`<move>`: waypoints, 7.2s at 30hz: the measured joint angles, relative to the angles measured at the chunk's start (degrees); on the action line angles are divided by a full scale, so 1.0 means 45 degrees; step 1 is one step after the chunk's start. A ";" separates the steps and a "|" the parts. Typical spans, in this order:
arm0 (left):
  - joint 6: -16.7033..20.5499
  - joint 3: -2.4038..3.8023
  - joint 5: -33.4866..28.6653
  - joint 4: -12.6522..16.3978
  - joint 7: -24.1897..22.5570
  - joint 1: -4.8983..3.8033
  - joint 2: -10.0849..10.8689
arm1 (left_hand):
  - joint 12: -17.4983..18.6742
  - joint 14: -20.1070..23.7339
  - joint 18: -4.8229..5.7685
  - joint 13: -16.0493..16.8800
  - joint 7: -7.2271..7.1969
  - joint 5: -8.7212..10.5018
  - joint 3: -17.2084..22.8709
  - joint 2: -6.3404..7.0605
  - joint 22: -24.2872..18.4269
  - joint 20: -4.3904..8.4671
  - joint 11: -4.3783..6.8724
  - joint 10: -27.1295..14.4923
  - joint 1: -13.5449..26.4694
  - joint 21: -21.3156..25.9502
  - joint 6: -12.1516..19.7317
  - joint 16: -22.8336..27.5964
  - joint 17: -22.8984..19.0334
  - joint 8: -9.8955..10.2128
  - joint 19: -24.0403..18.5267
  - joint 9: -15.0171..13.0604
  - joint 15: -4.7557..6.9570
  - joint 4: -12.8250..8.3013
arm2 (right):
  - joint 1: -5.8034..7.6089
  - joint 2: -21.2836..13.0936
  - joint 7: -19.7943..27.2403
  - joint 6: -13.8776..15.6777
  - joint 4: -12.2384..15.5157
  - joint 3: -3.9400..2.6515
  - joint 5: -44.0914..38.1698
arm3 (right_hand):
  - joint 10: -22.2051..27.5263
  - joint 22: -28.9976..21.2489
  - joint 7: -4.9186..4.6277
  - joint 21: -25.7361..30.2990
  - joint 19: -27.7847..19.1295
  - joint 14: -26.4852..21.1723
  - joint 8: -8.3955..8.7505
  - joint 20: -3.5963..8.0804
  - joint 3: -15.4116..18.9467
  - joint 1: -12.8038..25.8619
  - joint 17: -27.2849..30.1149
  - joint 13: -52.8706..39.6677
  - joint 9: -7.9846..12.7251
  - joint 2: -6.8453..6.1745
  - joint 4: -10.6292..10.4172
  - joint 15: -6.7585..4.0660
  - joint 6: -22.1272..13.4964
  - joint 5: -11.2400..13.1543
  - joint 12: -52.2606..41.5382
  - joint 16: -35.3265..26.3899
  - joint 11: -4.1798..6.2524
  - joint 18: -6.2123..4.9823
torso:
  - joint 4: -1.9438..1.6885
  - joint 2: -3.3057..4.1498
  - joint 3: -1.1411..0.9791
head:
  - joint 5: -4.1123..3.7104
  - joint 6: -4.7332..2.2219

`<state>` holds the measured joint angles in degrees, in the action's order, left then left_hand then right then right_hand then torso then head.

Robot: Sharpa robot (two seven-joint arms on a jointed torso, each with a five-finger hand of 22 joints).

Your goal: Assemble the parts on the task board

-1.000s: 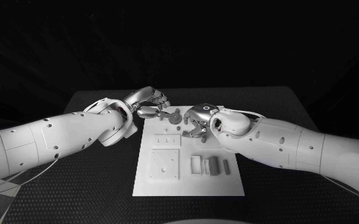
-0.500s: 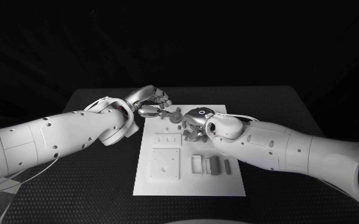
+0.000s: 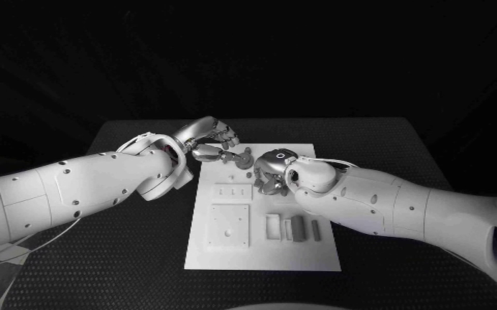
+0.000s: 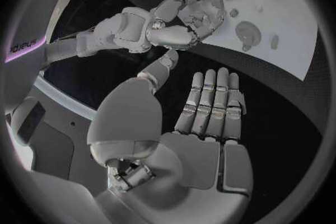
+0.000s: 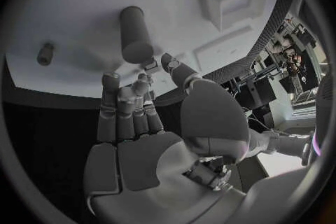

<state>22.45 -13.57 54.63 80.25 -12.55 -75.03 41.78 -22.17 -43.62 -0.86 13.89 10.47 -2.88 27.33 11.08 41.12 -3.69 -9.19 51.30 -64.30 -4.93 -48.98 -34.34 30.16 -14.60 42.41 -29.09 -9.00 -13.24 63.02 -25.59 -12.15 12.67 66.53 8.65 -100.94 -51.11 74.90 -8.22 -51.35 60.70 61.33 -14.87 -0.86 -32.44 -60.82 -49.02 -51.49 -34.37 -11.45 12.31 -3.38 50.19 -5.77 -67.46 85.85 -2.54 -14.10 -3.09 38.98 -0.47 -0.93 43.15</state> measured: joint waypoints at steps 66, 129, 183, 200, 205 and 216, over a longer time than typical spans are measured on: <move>-0.0121 0.0000 -0.0025 0.0082 0.0156 -0.0062 0.0046 | 0.0000 0.0000 -0.0001 0.0003 0.0001 0.0006 0.0000 -0.0001 -0.0076 -0.0046 -0.0001 -0.0001 -0.0001 0.0099 0.0001 0.0000 0.0027 -0.0048 0.0045 0.0002 0.0000 0.0000 | -0.0087 0.0066 0.0295 0.0132 -0.0261 -0.0004 0.0318 | 0.0160 0.0000 0.0003 -0.0067 -0.0092 -0.0042 0.0046 -0.0089 -0.1381 -0.0036 0.0122 0.0245 0.0388 0.0070 0.0391 -0.0082 0.0094 -0.0098 -0.0200 -0.0001 0.0018 -0.0087 | 0.0013 0.0046 0.0016 | -0.0057 0.0104; -0.0795 -0.0003 -0.6161 -0.0279 0.3799 -0.0116 0.0287 | -0.0072 -0.2434 0.0001 0.0487 -0.0466 -0.0136 -0.0682 -0.0350 -0.0445 0.1163 0.0976 0.2433 0.1821 -0.0103 -0.0601 -0.0839 0.1147 -0.0269 0.2801 0.0185 0.1250 0.1277 | 0.0097 -0.1482 0.0018 0.2593 0.1992 -0.0505 0.0621 | -0.0321 0.0007 0.0728 -0.0180 0.0124 0.0310 -0.0841 0.0124 -0.1138 -0.0075 0.0233 0.0531 -0.0121 0.0780 0.0212 -0.0516 0.1230 -0.0086 -0.0345 0.0098 0.0543 -0.0094 | 0.0033 0.0037 0.0022 | -0.0083 -0.0167; -0.2369 -0.0008 -0.7775 0.0056 0.4691 0.0045 -0.0436 | 0.0593 -0.1685 -0.0001 0.0957 -0.0619 -0.0059 -0.1284 -0.1090 -0.0188 0.0852 0.1109 0.2336 0.1378 0.0155 -0.0482 -0.0355 0.2139 -0.0516 0.2163 0.0144 0.0915 0.1447 | 0.0342 -0.1833 -0.0055 0.3033 0.3899 -0.1068 0.1228 | -0.0346 0.0003 0.0695 -0.0178 0.0209 0.0329 -0.0758 0.0122 -0.1241 -0.0028 0.0243 0.0585 -0.0106 0.0628 0.0038 -0.0487 0.1259 -0.0086 -0.0294 0.0091 0.0517 -0.0013 | 0.0005 0.0063 0.0031 | -0.0182 -0.0266; -0.2376 -0.0008 -0.8349 0.0039 0.4695 0.0045 -0.0484 | 0.0787 -0.1749 0.0000 0.0975 -0.0671 -0.0059 -0.1070 -0.1446 -0.0108 0.0892 0.1159 0.2704 0.1139 0.0098 -0.0762 -0.0297 0.2216 -0.0592 0.2204 0.0214 0.0979 0.1106 | 0.0342 -0.1699 -0.0058 0.2979 0.3779 -0.1069 0.1227 | -0.0366 0.0002 0.0694 -0.0178 0.0208 0.0329 -0.0721 0.0122 -0.1240 -0.0028 0.0242 0.0596 -0.0110 0.0628 0.0039 -0.0483 0.1259 -0.0086 -0.0295 0.0090 0.0497 -0.0010 | 0.0005 0.0062 0.0031 | -0.0229 -0.0223; -0.2376 -0.0008 -0.8466 0.0038 0.4696 0.0045 -0.0490 | 0.0787 -0.1791 -0.0001 0.0974 -0.0670 -0.0060 -0.1036 -0.1444 -0.0094 0.0891 0.1141 0.2776 0.1137 0.0098 -0.0761 -0.0297 0.2232 -0.0592 0.2203 0.0227 0.1021 0.1071 | 0.0342 -0.1676 -0.0059 0.2966 0.3793 -0.1069 0.1224 | -0.0367 0.0002 0.0694 -0.0178 0.0208 0.0328 -0.0719 0.0121 -0.1240 -0.0028 0.0242 0.0595 -0.0110 0.0628 0.0040 -0.0482 0.1259 -0.0086 -0.0294 0.0090 0.0497 -0.0010 | 0.0005 0.0062 0.0031 | -0.0228 -0.0215; -0.2402 -0.0008 -0.8608 0.0039 0.4713 0.0045 -0.0493 | 0.0889 -0.1889 0.0000 0.1013 -0.0658 -0.0059 -0.0970 -0.1506 -0.0022 0.0891 0.1177 0.3056 0.1200 0.0099 -0.0979 -0.0296 0.2320 -0.0592 0.2204 0.0256 0.1025 0.1005 | 0.0342 -0.1655 -0.0059 0.2947 0.3763 -0.1070 0.1221 | -0.0367 0.0002 0.0693 -0.0178 0.0208 0.0316 -0.0690 0.0121 -0.1276 -0.0028 0.0242 0.0594 -0.0107 0.0628 0.0004 -0.0469 0.1259 -0.0086 -0.0295 0.0090 0.0496 -0.0008 | 0.0004 0.0062 0.0028 | -0.0227 -0.0198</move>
<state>11.64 -13.60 15.90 80.43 8.66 -74.82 39.56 -18.17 -52.12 -0.87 18.45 7.51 -3.15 22.96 4.30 41.02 0.32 -3.90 65.05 -58.90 -4.49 -53.39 -35.68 40.59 -17.26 52.32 -27.94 -4.39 -8.72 64.56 -33.04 -12.42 25.93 83.46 3.84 -95.45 -52.76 74.91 -5.10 -52.15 61.63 62.75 -17.98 -0.32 -38.19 -60.95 -47.93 -48.81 -34.86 -8.63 12.32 -5.49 55.85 -6.16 -68.78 86.26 -0.31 -14.14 -3.07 39.26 -0.34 -1.96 42.26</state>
